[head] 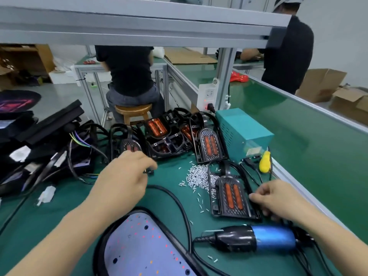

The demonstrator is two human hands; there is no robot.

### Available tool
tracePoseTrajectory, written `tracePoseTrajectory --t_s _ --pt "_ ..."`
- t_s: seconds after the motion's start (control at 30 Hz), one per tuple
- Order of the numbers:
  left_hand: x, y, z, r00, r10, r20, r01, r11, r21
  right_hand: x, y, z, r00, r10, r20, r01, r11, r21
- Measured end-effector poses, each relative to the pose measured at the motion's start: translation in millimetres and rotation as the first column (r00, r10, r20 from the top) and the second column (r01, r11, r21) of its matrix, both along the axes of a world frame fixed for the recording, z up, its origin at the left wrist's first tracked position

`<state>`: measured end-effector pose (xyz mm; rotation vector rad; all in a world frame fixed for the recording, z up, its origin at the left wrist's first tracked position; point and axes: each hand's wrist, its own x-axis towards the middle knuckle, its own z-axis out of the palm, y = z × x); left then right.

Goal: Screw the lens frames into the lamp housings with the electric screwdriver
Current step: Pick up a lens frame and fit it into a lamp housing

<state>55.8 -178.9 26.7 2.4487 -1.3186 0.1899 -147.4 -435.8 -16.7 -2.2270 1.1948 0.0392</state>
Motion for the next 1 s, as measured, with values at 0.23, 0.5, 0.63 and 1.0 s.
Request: tracePoseTrajectory --t_s 0.23,0.5,0.63,1.0 --pt "-33 65 -21 0.897 0.156 -0.414 -0.311 0.888 -0.339 -6 14 25 0.968 0.083 0.239 -0.01 0.956 -0.292" --pt "-47 102 -49 0.585 0.409 -0.7 -0.651 0.752 -0.104 -3 53 64 0.831 0.276 0.483 -0.114 0.934 -0.338" --pt "-52 107 -51 0.479 0.366 -0.798 -0.63 0.776 -0.022 1 90 56 0.758 0.454 0.468 -0.402 0.89 -0.214" --pt "-60 82 -46 0.142 0.003 -0.99 -0.718 0.689 -0.1 5 138 78 0.553 0.511 0.658 -0.556 0.815 -0.166"
